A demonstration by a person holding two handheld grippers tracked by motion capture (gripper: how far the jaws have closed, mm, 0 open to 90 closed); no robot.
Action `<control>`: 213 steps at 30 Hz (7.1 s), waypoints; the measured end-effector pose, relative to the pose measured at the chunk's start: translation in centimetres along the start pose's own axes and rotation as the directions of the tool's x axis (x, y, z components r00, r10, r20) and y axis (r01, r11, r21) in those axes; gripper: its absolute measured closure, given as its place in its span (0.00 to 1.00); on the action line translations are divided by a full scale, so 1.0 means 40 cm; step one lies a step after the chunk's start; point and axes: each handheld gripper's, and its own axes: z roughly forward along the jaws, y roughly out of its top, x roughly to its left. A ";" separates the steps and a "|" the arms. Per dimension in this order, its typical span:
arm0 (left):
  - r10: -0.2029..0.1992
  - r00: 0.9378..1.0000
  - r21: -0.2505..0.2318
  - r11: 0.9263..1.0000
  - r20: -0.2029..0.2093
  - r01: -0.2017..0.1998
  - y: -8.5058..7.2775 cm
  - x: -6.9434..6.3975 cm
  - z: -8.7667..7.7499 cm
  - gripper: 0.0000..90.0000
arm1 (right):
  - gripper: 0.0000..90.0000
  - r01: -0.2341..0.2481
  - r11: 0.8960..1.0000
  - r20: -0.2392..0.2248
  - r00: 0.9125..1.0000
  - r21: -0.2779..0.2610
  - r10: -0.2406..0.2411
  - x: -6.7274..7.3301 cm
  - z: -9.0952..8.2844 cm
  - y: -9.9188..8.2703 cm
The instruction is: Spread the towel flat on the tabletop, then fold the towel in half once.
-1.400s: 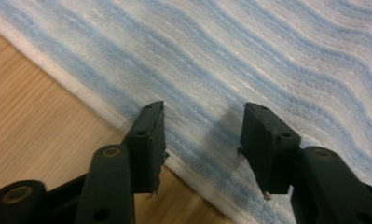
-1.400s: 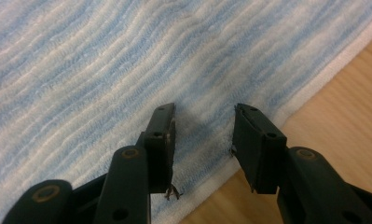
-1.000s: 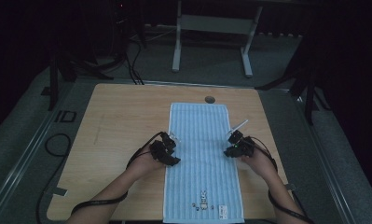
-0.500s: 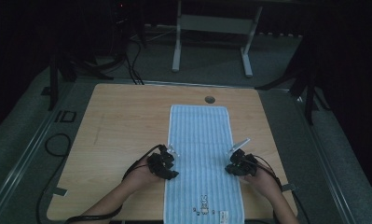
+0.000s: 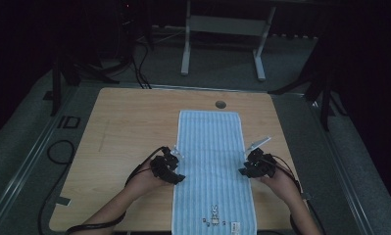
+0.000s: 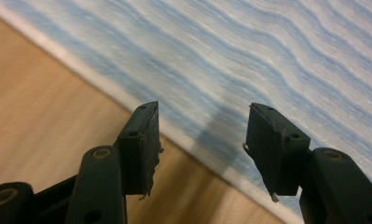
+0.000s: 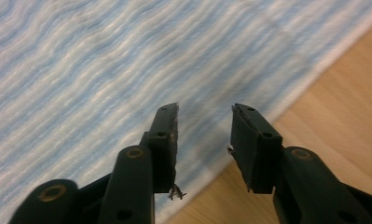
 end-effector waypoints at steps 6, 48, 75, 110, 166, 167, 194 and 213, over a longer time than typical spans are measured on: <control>-0.044 0.998 -0.044 0.998 -0.042 0.042 0.013 0.041 -0.036 0.47 | 0.65 -0.014 0.999 0.022 1.000 -0.029 0.015 -0.028 -0.028 0.009; -0.181 0.974 0.014 0.983 -0.133 0.185 0.191 0.240 0.120 0.94 | 0.97 -0.199 0.963 0.110 0.977 0.180 0.181 -0.250 0.175 0.237; -0.049 0.997 0.014 0.999 -0.054 0.050 0.086 0.061 -0.017 0.97 | 0.98 -0.027 0.994 0.042 0.999 0.103 0.023 -0.097 0.013 0.105; -0.043 0.993 0.098 0.994 -0.108 0.054 0.092 0.114 0.052 0.78 | 0.87 -0.029 0.983 0.013 1.000 0.180 0.027 -0.073 0.133 0.163; -0.242 0.937 0.048 0.964 -0.251 0.261 0.209 0.401 0.109 0.54 | 0.63 -0.281 0.949 0.151 0.954 0.140 0.260 -0.283 0.232 0.378; -0.249 0.937 0.044 0.962 -0.246 0.268 0.209 0.402 0.109 0.55 | 0.63 -0.267 0.952 0.156 0.957 0.150 0.244 -0.278 0.236 0.379; -0.203 0.971 -0.163 0.970 -0.124 0.182 0.259 0.337 -0.150 0.97 | 0.98 -0.125 0.992 0.143 0.982 -0.019 0.126 -0.223 0.013 0.427; -0.083 0.996 -0.304 0.950 -0.044 0.066 0.087 0.102 -0.305 0.97 | 0.97 0.066 0.972 0.099 0.994 -0.227 -0.044 -0.034 -0.214 0.251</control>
